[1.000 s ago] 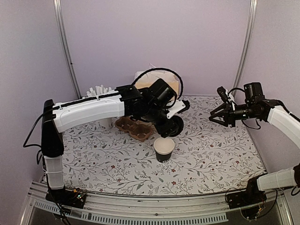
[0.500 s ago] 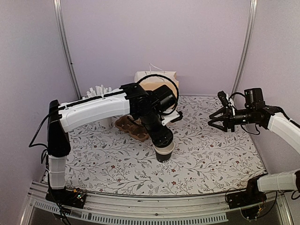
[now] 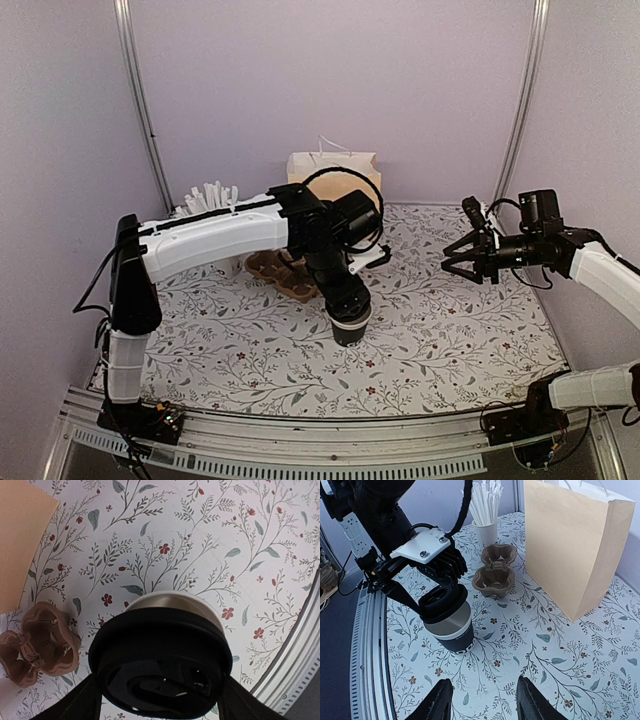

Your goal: Pack the takeout coffee

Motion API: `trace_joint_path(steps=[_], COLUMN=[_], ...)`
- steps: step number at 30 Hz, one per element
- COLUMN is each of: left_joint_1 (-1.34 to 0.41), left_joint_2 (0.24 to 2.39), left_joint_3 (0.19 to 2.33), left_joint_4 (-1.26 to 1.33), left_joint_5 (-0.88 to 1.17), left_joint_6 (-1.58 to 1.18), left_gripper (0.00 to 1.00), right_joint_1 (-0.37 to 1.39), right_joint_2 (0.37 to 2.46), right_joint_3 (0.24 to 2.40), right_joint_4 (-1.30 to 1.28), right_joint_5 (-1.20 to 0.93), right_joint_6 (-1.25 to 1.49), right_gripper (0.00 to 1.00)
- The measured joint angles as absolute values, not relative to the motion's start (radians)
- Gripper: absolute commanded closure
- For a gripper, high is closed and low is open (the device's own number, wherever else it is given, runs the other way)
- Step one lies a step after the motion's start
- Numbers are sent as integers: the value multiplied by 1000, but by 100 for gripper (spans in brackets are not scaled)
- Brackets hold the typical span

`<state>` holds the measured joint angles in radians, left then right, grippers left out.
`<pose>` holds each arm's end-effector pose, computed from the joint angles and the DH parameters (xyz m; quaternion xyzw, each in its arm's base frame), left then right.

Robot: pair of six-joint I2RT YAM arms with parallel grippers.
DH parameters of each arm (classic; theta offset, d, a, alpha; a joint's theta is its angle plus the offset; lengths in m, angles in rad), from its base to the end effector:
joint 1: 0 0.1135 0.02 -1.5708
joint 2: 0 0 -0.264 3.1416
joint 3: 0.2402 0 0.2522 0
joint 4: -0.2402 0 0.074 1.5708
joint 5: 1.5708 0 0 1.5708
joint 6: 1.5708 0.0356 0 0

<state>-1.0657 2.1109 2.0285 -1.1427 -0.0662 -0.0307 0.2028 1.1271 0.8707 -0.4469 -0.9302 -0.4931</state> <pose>0.2159 -0.3856 0.2765 0.4821 0.8585 -0.0618 0.1637 0.2210 0.0746 0.2862 -0.4537 0.6981 0.3484 0.4306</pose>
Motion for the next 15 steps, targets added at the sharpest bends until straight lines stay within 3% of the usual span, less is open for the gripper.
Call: trace_joint_path(steps=[15], left_joint_1=[-1065], left_joint_2=[2148], left_joint_3=[2038], left_joint_4=[-1141], left_joint_5=[-35], left_joint_6=[-29], left_gripper=[15], right_joint_1=[203], right_joint_2=[1128], right_joint_3=[870], right_joint_4=[-447], right_joint_5=[-931], right_joint_6=[-494], right_gripper=[54])
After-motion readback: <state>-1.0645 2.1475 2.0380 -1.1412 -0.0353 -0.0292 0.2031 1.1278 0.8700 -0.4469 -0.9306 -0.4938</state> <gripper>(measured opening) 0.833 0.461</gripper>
